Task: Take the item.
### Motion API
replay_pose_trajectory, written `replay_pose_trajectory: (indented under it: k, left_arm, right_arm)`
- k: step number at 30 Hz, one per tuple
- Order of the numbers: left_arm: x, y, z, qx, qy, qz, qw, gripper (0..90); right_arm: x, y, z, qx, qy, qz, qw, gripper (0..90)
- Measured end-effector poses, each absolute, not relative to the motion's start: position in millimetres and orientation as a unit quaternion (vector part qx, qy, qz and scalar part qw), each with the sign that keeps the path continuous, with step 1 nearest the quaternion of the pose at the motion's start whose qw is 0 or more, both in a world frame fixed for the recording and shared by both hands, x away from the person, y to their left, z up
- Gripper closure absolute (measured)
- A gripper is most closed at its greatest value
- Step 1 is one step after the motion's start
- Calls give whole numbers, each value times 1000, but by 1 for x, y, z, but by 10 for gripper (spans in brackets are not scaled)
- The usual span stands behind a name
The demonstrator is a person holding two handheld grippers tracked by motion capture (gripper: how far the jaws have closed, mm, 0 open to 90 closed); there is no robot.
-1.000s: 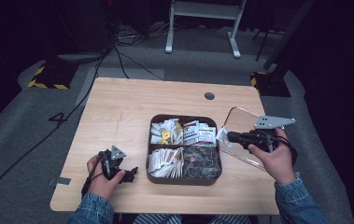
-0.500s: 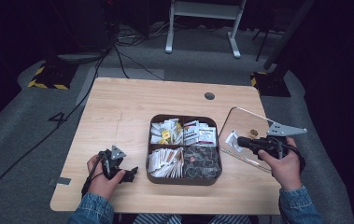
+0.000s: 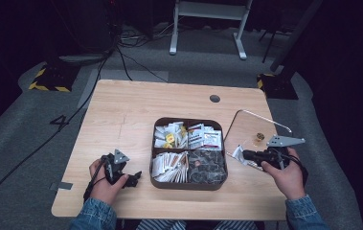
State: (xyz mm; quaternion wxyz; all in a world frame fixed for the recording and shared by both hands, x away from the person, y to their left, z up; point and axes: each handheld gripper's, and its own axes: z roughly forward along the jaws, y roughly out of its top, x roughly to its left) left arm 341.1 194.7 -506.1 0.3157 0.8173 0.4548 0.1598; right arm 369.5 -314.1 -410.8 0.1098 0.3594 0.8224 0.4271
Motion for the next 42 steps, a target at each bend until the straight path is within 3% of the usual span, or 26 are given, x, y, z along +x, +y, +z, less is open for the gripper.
replay_pose_trajectory:
  k: [12,33,39,42]
  left_arm:
    - [341,195,-506,817,455,160,316,0]
    - [341,195,-506,817,455,160,316,0]
    - [341,195,-506,817,455,160,316,0]
    - [341,195,-506,817,455,160,316,0]
  right_arm:
    - [369,-313,-441,374,839,388,78,868]
    - [368,-315,-461,392,846,359,47,853]
    - [368,-314,-466,400,844,354,39,745]
    - [369,-314,-464,400,842,357,57,670]
